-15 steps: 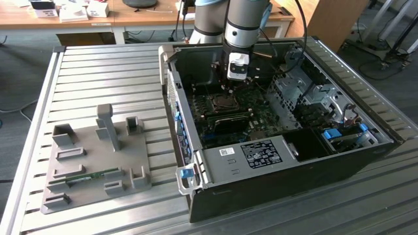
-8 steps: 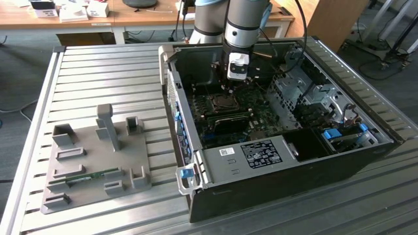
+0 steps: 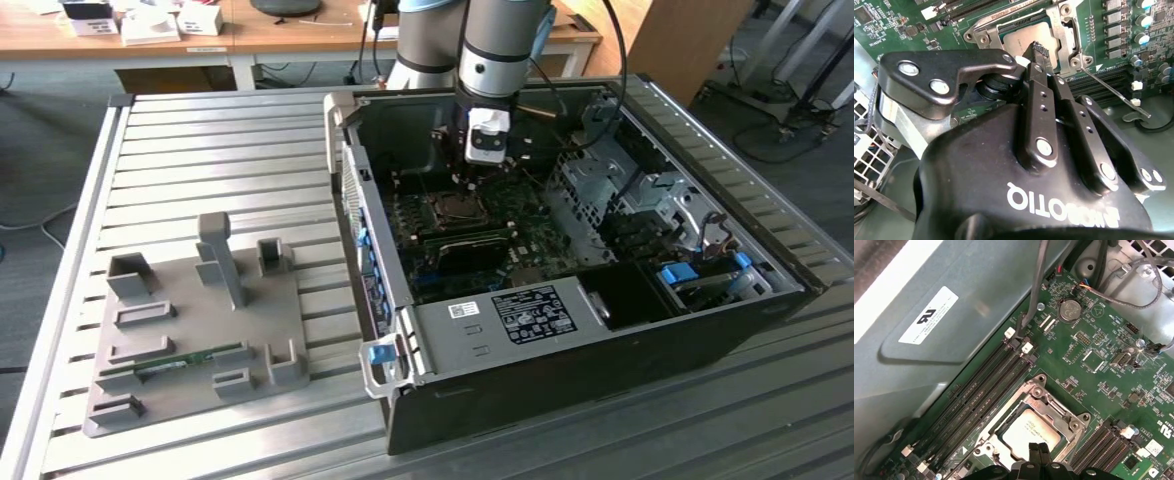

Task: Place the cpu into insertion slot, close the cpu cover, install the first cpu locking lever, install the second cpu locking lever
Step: 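Close the cpu cover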

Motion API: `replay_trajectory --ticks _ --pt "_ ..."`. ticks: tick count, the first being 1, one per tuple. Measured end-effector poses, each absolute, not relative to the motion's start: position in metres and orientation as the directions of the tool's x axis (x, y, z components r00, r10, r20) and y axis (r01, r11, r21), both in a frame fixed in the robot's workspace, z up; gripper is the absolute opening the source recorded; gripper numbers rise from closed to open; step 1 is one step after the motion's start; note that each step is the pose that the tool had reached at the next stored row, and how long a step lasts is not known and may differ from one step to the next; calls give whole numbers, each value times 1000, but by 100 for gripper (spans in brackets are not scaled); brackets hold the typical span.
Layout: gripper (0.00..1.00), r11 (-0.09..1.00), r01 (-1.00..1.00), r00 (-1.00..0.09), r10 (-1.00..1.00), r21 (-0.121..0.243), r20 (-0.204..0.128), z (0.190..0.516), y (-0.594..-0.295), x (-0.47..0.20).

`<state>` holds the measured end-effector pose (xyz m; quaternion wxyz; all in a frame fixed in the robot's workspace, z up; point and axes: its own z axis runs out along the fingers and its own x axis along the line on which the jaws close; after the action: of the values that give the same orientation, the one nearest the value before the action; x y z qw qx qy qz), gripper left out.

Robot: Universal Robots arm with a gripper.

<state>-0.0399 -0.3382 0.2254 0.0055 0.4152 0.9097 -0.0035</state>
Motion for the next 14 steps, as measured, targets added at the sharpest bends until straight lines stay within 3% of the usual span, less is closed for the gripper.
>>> replay_trajectory --ticks 14 --pt "11 732 681 -732 681 -2 -13 225 -338 -40"
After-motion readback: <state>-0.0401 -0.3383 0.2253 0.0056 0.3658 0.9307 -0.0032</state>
